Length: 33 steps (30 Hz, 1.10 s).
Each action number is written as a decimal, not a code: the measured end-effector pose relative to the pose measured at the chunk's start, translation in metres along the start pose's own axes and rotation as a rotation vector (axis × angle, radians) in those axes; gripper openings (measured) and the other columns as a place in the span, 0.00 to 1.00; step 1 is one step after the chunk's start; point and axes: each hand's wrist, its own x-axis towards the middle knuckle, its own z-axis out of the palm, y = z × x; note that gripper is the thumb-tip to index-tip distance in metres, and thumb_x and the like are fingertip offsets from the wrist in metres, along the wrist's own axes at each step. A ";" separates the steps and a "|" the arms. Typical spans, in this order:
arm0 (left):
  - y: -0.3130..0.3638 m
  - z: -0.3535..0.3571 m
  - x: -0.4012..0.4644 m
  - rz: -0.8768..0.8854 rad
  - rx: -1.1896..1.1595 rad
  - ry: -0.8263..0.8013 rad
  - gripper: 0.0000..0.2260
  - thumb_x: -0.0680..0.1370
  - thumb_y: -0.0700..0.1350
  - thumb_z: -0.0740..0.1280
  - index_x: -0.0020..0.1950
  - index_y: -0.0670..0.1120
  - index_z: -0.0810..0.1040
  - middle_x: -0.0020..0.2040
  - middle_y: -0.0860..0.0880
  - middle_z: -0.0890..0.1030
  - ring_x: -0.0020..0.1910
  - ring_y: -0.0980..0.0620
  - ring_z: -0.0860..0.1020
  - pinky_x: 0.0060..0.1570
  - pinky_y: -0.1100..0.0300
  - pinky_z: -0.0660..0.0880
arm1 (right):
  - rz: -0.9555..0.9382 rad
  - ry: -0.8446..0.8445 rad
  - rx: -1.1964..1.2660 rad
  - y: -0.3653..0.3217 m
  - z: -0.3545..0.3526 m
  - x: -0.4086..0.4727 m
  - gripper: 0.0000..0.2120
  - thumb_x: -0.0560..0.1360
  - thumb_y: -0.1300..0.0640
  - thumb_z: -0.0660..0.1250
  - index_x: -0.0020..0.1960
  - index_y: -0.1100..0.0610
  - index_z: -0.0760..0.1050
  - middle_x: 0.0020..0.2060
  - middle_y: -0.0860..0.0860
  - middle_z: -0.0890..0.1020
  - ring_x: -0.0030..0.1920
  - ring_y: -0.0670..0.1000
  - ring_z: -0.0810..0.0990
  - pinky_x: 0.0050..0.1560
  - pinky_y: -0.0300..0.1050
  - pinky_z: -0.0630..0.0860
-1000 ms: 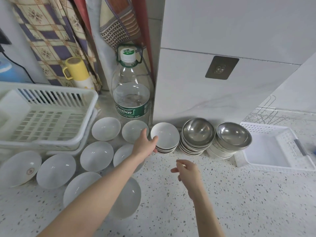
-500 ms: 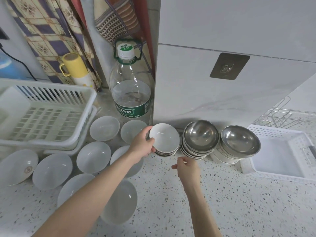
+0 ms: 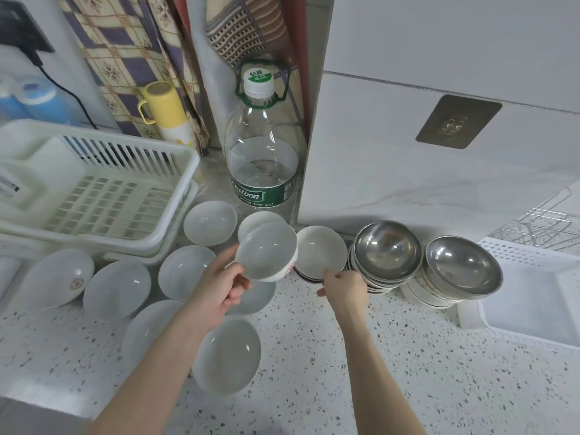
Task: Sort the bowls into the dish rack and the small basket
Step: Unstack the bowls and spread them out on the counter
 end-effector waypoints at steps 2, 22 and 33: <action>-0.004 -0.008 -0.003 -0.002 -0.032 0.040 0.22 0.78 0.34 0.57 0.58 0.57 0.80 0.26 0.46 0.75 0.20 0.57 0.61 0.17 0.67 0.56 | 0.025 -0.014 0.031 -0.001 0.001 0.001 0.10 0.74 0.60 0.59 0.41 0.64 0.77 0.27 0.51 0.83 0.12 0.43 0.59 0.18 0.32 0.56; -0.021 -0.057 -0.040 0.034 -0.179 -0.002 0.20 0.78 0.33 0.58 0.64 0.50 0.76 0.27 0.47 0.75 0.20 0.57 0.61 0.16 0.67 0.59 | -0.127 0.139 0.277 -0.005 -0.013 -0.060 0.14 0.72 0.62 0.60 0.29 0.62 0.75 0.20 0.49 0.78 0.24 0.47 0.70 0.25 0.39 0.62; -0.039 -0.073 -0.061 -0.008 -0.083 -0.042 0.20 0.78 0.32 0.56 0.66 0.46 0.74 0.27 0.45 0.75 0.19 0.57 0.61 0.16 0.67 0.59 | 0.004 0.073 0.273 0.076 0.008 -0.108 0.16 0.72 0.65 0.61 0.26 0.62 0.74 0.20 0.51 0.77 0.24 0.49 0.69 0.26 0.39 0.61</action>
